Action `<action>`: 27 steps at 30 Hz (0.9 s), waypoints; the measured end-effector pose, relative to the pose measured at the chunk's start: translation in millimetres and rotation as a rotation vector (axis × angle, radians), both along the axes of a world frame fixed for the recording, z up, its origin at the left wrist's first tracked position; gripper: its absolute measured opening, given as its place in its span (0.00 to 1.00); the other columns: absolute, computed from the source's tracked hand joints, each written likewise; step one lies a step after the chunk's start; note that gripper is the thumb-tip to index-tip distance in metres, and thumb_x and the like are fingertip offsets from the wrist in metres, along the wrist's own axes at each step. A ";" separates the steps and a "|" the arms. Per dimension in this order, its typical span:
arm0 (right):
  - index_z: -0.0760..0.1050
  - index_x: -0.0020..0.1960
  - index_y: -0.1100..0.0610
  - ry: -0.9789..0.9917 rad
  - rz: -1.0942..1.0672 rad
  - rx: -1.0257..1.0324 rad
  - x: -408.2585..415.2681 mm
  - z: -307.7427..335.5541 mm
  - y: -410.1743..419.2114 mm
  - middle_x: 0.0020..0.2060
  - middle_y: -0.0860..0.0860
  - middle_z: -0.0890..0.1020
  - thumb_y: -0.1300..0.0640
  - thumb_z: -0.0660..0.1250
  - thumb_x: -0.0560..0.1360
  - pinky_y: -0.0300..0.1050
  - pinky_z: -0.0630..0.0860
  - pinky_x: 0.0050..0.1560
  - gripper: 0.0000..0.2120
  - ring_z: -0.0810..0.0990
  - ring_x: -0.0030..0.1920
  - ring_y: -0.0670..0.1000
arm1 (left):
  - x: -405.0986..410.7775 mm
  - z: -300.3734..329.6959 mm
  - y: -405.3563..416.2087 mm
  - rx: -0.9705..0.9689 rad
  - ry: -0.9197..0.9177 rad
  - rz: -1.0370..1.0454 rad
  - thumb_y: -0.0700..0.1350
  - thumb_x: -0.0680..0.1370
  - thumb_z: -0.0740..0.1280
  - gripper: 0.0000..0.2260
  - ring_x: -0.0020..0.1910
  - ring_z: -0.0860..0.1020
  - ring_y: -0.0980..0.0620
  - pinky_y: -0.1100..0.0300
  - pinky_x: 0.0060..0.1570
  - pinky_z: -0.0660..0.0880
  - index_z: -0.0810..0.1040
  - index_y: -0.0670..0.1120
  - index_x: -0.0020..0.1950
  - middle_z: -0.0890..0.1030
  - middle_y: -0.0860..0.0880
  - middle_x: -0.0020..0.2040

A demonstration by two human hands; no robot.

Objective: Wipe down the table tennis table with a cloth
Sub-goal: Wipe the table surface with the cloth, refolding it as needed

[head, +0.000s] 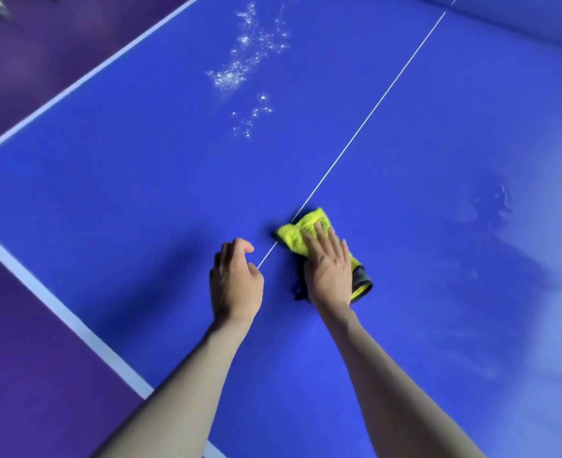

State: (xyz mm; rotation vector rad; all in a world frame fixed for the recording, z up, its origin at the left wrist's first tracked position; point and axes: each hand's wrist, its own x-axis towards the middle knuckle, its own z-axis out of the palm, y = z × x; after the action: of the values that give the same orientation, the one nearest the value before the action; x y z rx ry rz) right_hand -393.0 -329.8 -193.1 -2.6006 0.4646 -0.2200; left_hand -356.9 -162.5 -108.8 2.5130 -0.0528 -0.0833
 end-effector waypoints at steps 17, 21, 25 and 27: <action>0.83 0.64 0.44 -0.007 0.141 0.259 -315.4 6.6 57.9 0.71 0.40 0.77 0.65 0.65 0.67 0.51 0.70 0.71 0.30 0.74 0.70 0.55 | -212.0 22.5 48.9 0.225 -0.158 -0.439 0.30 0.73 0.64 0.14 0.51 0.75 0.41 0.47 0.44 0.72 0.76 0.45 0.54 0.75 0.47 0.57; 0.85 0.59 0.45 0.025 0.083 0.291 -397.5 11.1 76.1 0.67 0.41 0.81 0.70 0.69 0.66 0.45 0.72 0.66 0.28 0.73 0.61 0.53 | -299.4 25.0 69.6 0.261 -0.122 -0.506 0.31 0.73 0.64 0.14 0.52 0.74 0.42 0.46 0.47 0.73 0.76 0.46 0.54 0.74 0.49 0.58; 0.87 0.56 0.48 0.098 0.028 0.407 -455.5 33.2 90.4 0.61 0.42 0.85 0.69 0.66 0.65 0.45 0.75 0.62 0.26 0.76 0.57 0.51 | -367.4 30.1 83.7 0.352 -0.135 -0.603 0.33 0.73 0.67 0.15 0.55 0.75 0.43 0.46 0.49 0.74 0.76 0.48 0.56 0.73 0.50 0.62; 0.86 0.53 0.47 0.092 -0.049 0.534 -482.5 49.0 89.5 0.56 0.42 0.86 0.67 0.63 0.64 0.48 0.79 0.59 0.25 0.83 0.53 0.50 | -394.7 37.0 85.8 0.438 -0.174 -0.672 0.34 0.73 0.68 0.17 0.57 0.75 0.44 0.46 0.50 0.75 0.76 0.50 0.58 0.71 0.51 0.65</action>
State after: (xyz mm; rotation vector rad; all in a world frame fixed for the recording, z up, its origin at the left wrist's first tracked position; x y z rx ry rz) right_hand -875.5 -240.4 -144.1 -2.0835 0.5354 0.0114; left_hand -751.6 -76.7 -71.9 2.8110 -1.0494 -0.1609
